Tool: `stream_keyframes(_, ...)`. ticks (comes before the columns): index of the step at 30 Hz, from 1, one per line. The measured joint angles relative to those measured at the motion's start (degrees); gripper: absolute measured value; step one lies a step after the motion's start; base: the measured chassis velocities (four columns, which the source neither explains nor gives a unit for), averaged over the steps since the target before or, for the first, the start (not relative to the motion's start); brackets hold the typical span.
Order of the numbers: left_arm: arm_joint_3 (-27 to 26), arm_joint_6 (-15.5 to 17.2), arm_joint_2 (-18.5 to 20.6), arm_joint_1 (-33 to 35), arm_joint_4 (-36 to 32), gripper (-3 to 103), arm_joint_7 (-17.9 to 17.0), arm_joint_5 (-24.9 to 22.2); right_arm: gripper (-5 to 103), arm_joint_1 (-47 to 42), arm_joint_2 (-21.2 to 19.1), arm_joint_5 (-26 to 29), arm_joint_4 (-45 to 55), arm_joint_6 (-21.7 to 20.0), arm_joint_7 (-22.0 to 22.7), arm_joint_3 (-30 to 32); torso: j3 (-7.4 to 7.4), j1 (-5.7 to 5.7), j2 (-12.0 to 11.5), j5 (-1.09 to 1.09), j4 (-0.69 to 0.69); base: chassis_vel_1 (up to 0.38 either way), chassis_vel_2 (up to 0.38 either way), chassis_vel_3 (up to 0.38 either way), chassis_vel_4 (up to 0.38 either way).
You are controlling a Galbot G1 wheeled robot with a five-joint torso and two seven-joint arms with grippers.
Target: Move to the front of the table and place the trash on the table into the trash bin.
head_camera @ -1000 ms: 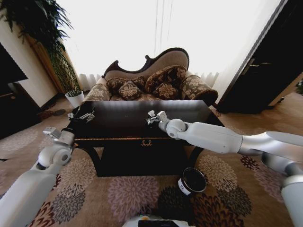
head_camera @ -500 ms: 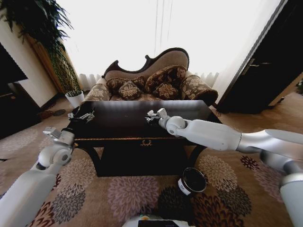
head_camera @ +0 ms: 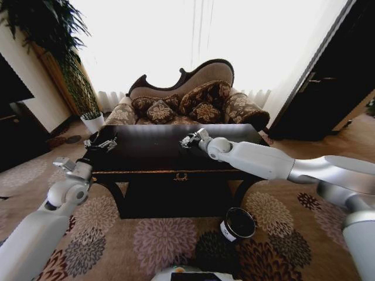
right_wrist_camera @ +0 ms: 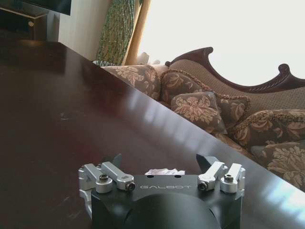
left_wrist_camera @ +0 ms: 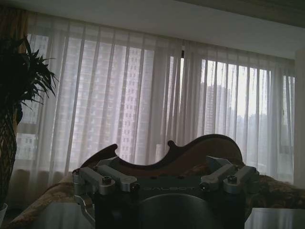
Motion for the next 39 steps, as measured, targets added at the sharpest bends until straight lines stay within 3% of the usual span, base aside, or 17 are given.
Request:
stream_keyframes(4,0.0,0.0,0.0,0.0,0.0,100,0.0,0.0,99,-0.6,0.1,-1.2,-0.7,0.4,-0.8,0.0,0.00,0.00,0.0,0.00,0.00,0.000,0.000,0.000,0.000)
stream_keyframes(26,0.0,0.0,0.0,0.0,0.0,100,0.0,0.0,101,-1.2,2.7,-4.4,-7.3,1.8,-3.4,-1.7,0.00,0.00,0.0,0.00,0.00,0.000,0.000,0.000,0.000)
stream_keyframes(27,0.0,0.0,0.0,0.0,0.0,100,0.0,0.0,96,-1.2,2.7,-4.4,-7.4,1.8,-3.4,-1.7,0.00,0.00,0.0,0.00,0.00,0.000,0.000,0.000,0.000)
stream_keyframes(29,0.0,0.0,0.0,0.0,0.0,100,0.0,0.0,96,-1.3,2.7,-4.4,-7.4,1.9,-3.4,-1.7,0.00,0.00,0.0,0.00,0.00,0.000,0.000,0.000,0.000)
stream_keyframes(33,0.0,0.0,0.0,0.0,0.0,100,0.0,0.0,74,-1.7,2.2,-4.4,-6.6,1.9,-3.3,-1.7,0.00,0.00,0.0,0.00,-0.01,0.000,0.000,0.000,0.000)
stream_keyframes(35,0.0,0.0,0.0,0.0,0.0,100,0.0,0.0,74,-2.0,2.1,-4.4,-6.1,1.9,-3.1,-1.6,0.00,0.00,0.0,0.00,-0.01,0.000,0.000,0.000,0.000)
stream_keyframes(39,0.0,0.0,0.0,0.0,0.0,100,0.0,0.0,52,-2.1,1.6,-4.0,-4.6,1.9,-2.8,-2.1,-0.01,-0.01,0.0,0.00,0.00,0.000,0.000,0.000,0.000)
